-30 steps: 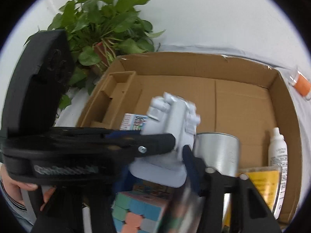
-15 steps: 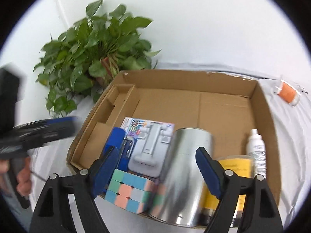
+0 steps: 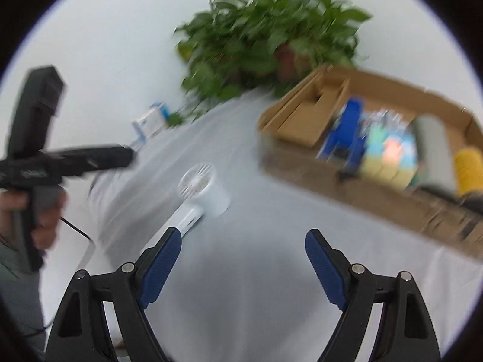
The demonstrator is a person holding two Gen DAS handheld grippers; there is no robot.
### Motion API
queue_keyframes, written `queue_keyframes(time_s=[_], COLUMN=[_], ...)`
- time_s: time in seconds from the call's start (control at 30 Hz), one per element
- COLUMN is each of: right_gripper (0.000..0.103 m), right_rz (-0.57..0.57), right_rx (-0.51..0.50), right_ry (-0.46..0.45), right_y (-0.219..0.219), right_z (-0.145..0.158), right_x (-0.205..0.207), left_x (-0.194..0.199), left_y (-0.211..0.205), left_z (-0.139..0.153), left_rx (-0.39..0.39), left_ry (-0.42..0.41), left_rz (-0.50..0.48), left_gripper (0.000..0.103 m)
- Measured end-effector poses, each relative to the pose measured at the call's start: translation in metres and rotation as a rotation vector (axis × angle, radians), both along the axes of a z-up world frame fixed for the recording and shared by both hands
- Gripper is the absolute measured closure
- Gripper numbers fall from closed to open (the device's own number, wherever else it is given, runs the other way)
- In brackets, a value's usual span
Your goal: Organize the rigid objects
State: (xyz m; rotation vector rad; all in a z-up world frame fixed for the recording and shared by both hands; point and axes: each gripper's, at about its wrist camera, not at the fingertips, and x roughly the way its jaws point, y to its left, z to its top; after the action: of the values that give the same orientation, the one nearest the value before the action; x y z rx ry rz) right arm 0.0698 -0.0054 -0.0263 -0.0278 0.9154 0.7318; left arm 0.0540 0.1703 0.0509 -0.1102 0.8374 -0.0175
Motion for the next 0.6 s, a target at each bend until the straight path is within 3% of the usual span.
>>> queue_keyframes(time_s=[0.03, 0.1, 0.2, 0.3, 0.33, 0.43, 0.53, 0.6], right_gripper=[0.02, 0.02, 0.021, 0.022, 0.022, 0.023, 0.025, 0.025], right_rz=[0.019, 0.039, 0.049, 0.061, 0.062, 0.045, -0.019, -0.095], right_rx=[0.008, 0.003, 0.003, 0.0, 0.0, -0.011, -0.059, -0.091], right_ry=[0.032, 0.049, 0.04, 0.025, 0.019, 0.01, 0.014, 0.025], right_y=[0.004, 0.007, -0.001, -0.012, -0.015, -0.03, -0.054, -0.071], right_z=[-0.006, -0.011, -0.008, -0.003, -0.004, -0.005, -0.011, -0.016], right_x=[-0.007, -0.018, -0.029, -0.038, -0.041, -0.048, -0.049, -0.052], left_x=[-0.008, -0.015, -0.019, -0.02, -0.021, -0.018, -0.01, -0.005], left_y=[0.005, 0.013, 0.016, 0.009, 0.005, -0.022, -0.051, -0.077], left_z=[-0.017, -0.066, -0.115, -0.134, -0.134, -0.133, -0.138, -0.14], left_rx=[-0.054, -0.179, -0.269, -0.265, -0.289, -0.262, -0.327, -0.38], left_ry=[0.041, 0.157, 0.258, 0.298, 0.295, 0.282, 0.299, 0.313], left_rz=[-0.015, -0.023, -0.027, -0.024, -0.036, -0.085, -0.145, -0.172], left_gripper=[0.029, 0.041, 0.074, 0.073, 0.073, 0.074, 0.074, 0.066])
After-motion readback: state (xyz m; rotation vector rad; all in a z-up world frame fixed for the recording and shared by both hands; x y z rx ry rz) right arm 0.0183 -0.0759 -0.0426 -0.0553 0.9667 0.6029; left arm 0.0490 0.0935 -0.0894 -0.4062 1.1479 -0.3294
